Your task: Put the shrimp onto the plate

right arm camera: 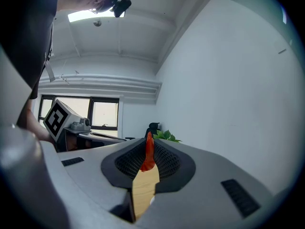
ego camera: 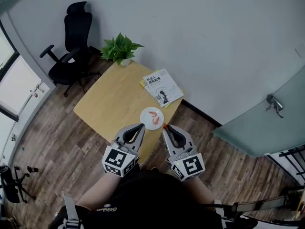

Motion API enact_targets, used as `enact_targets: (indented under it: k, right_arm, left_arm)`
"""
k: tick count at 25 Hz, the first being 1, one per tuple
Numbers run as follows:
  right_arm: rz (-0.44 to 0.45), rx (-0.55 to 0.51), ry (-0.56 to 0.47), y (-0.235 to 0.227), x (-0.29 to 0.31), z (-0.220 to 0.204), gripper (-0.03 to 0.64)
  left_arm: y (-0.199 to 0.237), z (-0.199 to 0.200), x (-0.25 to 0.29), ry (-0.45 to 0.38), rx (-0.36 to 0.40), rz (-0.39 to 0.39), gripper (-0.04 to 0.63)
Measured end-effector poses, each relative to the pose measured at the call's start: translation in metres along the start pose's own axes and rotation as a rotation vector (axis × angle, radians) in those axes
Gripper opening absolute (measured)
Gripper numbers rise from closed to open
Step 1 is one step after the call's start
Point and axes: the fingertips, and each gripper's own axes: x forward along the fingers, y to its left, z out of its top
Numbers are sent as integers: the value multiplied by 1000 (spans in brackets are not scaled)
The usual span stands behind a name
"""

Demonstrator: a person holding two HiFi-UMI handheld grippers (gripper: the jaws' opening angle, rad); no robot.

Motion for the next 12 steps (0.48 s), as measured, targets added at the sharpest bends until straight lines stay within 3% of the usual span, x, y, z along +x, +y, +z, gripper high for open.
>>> enact_targets:
  k: [12]
  right_arm:
    - [-3, 21, 41, 4, 20, -12, 49]
  left_arm:
    - [24, -6, 1, 24, -25, 6, 5]
